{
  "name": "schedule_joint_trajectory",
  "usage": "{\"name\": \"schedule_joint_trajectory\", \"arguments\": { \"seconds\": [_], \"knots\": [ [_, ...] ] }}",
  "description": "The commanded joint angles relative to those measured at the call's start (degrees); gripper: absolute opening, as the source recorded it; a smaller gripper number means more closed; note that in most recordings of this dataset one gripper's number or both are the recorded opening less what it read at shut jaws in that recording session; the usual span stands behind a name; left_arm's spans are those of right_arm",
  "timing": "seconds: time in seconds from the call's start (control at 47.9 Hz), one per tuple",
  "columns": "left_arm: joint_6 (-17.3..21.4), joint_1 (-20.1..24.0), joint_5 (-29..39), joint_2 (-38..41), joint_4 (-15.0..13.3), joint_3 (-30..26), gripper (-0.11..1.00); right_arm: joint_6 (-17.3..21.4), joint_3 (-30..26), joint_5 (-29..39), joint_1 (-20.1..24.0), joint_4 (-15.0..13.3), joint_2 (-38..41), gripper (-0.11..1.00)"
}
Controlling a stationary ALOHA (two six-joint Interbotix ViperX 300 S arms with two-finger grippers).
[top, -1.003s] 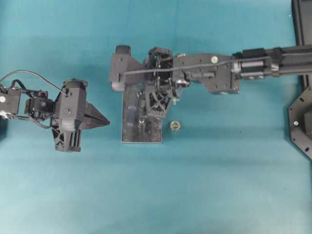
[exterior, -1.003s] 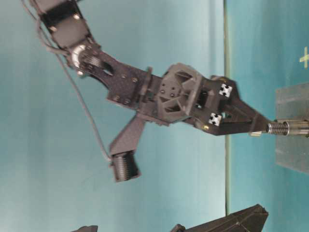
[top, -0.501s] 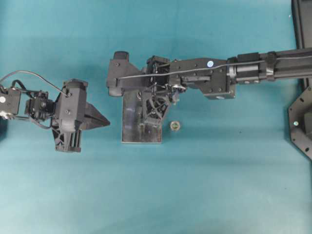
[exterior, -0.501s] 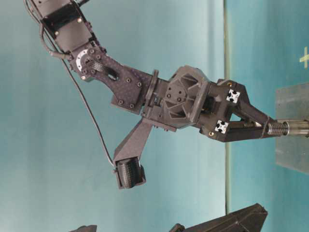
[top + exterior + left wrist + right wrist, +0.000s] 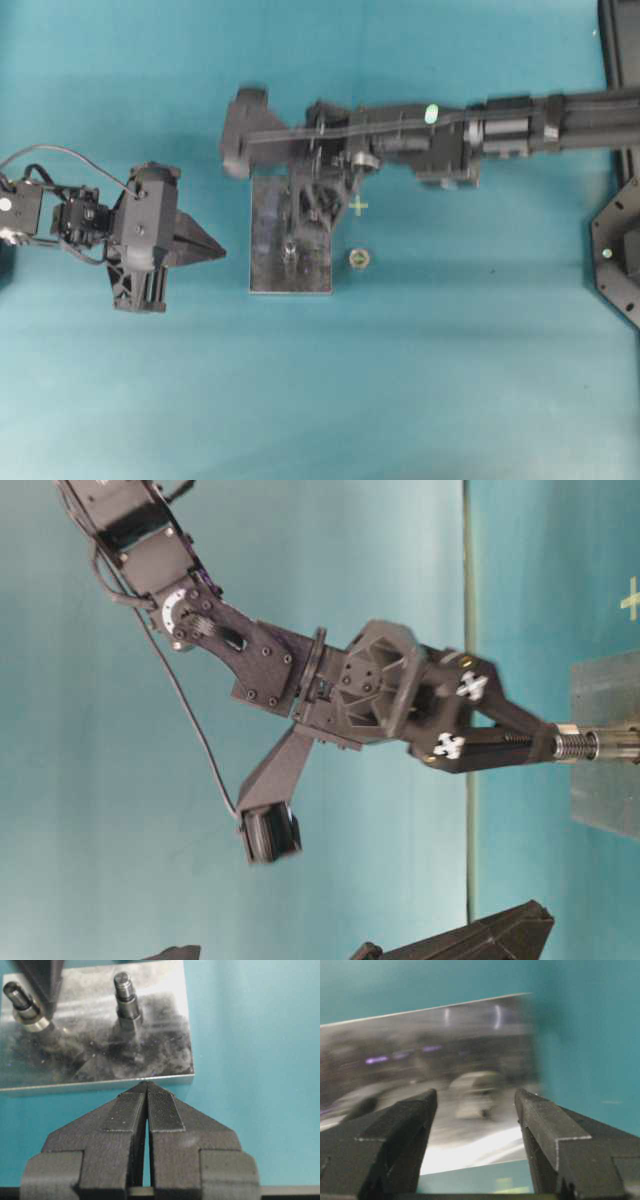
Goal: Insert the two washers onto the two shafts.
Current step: 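Lower the held washer onto the upper shaft and release it, then move the right gripper back to the lower washer beside the plate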
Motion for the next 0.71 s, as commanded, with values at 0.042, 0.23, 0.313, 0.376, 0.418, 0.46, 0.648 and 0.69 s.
{"name": "schedule_joint_trajectory", "arguments": {
  "seconds": [0.042, 0.23, 0.313, 0.376, 0.418, 0.46, 0.648, 0.69],
  "knots": [
    [-0.09, 0.0, -0.53, 0.0, 0.09, -1.14, 0.0, 1.41, 0.09, 1.23, 1.14, 0.26, -4.57, 0.66],
    [-0.09, 0.0, -1.23, 0.62, 0.09, -1.23, 0.0, 1.76, 6.24, 1.32, 0.35, 0.09, -9.76, 0.65],
    [-0.09, 0.0, -2.11, 0.97, 0.09, -1.32, 0.0, 2.29, 10.55, 1.14, 0.09, 0.09, -12.57, 0.62],
    [-0.18, -0.09, -3.16, 1.23, 0.09, -1.14, 0.0, 3.25, 12.83, 0.35, 0.44, 0.26, -14.24, 0.61],
    [-0.18, 0.0, -3.96, 1.32, 0.09, -1.05, 0.0, 4.04, 14.33, -0.44, 0.97, 0.26, -15.29, 0.61],
    [-0.18, 0.09, -4.57, 1.41, 0.09, -0.97, 0.0, 4.66, 15.64, -1.32, 1.67, 0.26, -16.0, 0.61],
    [-0.18, 0.26, -5.27, 1.49, 0.09, -0.79, 0.0, 6.15, 21.27, -7.73, 5.98, 0.26, -17.4, 0.61],
    [-0.18, 0.35, -5.27, 1.41, 0.09, -0.7, 0.0, 6.59, 22.24, -9.14, 6.68, 0.26, -17.14, 0.61]
  ]
}}
